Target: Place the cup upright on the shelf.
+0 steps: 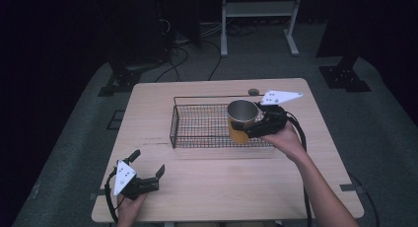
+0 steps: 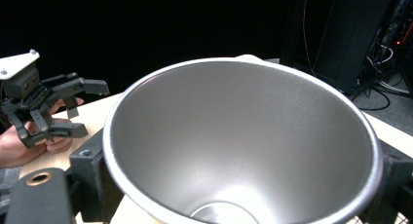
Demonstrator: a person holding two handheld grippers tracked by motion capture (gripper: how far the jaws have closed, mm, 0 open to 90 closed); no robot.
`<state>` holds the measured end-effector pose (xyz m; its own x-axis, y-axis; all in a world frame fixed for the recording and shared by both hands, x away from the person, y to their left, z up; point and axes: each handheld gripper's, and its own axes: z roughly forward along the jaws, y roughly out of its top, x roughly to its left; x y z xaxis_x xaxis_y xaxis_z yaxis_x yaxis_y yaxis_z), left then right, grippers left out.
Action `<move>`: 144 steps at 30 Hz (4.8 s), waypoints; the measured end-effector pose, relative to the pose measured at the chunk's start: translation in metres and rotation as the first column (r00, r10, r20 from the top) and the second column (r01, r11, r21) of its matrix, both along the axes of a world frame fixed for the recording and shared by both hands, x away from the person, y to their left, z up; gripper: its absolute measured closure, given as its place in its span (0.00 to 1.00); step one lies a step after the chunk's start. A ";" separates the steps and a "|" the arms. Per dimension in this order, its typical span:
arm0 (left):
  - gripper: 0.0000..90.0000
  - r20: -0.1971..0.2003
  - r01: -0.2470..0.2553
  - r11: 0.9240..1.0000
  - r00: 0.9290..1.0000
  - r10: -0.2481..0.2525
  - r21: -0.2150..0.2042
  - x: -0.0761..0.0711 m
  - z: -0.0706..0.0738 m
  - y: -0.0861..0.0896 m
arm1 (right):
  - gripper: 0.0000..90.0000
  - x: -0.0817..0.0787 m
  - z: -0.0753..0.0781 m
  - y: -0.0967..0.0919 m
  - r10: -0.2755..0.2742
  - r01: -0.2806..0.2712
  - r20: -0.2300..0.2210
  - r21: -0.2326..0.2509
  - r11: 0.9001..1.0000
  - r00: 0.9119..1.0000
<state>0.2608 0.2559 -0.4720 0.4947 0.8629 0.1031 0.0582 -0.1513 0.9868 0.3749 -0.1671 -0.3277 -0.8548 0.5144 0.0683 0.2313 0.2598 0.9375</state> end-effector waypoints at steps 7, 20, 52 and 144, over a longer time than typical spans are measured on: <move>0.00 -0.002 0.002 1.000 1.000 -0.002 -0.005 0.000 0.000 0.001 | 0.13 0.014 0.006 0.001 -0.004 0.005 -0.011 0.013 1.000 1.000; 0.00 -0.003 0.002 1.000 1.000 -0.002 -0.007 0.000 0.000 0.001 | 0.13 0.043 0.001 0.015 0.033 -0.033 -0.006 0.010 0.999 0.999; 0.00 -0.001 0.003 1.000 1.000 -0.003 -0.012 0.000 0.000 0.001 | 0.13 0.101 -0.046 0.021 0.079 -0.081 -0.076 -0.026 0.996 0.994; 0.00 -0.001 0.006 1.000 1.000 -0.006 -0.004 0.000 0.000 0.001 | 0.00 0.120 -0.087 0.041 0.035 -0.045 -0.065 -0.160 0.986 0.997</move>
<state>0.2604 0.2565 -0.4720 0.4999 0.8605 0.0987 0.0586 -0.1473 0.9874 0.4949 -0.1257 -0.4147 -0.8714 0.4889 0.0406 0.2739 0.4162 0.8670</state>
